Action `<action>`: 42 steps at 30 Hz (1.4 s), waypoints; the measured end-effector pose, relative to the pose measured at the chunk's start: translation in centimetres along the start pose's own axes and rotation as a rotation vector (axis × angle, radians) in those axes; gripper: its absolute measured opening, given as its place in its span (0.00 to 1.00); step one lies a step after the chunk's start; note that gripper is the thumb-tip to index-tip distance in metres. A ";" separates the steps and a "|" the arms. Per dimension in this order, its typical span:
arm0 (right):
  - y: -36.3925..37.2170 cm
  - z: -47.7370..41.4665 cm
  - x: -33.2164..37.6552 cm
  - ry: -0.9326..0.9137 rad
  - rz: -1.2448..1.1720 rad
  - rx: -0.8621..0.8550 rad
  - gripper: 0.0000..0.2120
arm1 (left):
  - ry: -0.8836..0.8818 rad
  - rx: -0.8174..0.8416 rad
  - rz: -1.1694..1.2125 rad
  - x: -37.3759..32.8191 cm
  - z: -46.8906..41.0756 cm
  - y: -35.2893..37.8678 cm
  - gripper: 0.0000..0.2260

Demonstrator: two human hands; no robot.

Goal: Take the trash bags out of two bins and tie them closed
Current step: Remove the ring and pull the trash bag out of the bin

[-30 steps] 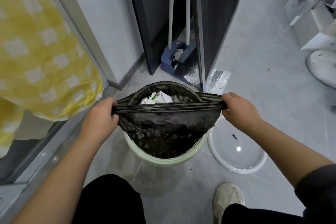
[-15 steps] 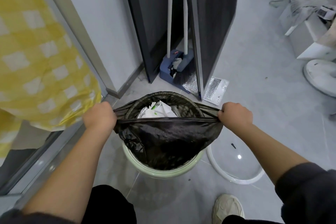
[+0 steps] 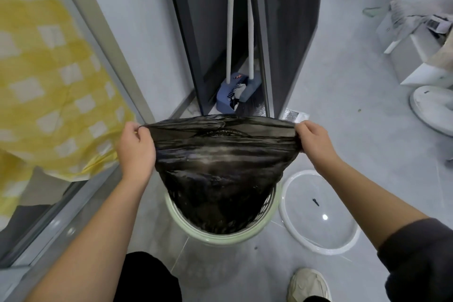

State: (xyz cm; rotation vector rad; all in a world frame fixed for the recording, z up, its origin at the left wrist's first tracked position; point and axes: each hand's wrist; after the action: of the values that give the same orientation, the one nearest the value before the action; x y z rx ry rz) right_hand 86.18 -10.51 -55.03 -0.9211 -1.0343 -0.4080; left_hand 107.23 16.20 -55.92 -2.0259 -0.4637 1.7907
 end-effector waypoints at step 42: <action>-1.9 8.7 5.1 -0.655 0.452 0.275 0.10 | 0.971 0.976 -0.647 -8.1 6.2 4.9 0.56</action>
State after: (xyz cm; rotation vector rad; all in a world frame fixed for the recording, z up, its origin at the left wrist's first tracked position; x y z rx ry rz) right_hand 82.50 -4.01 -48.05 -1.0245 -1.3806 0.4378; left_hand 100.01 8.41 -52.02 -1.4785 0.0835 0.3536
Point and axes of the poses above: each hand's wrist, its own z-axis away from the middle knuckle, its own y-axis out of the palm, x = y × z, and after that the axes turned 4 degrees about z, right-handed
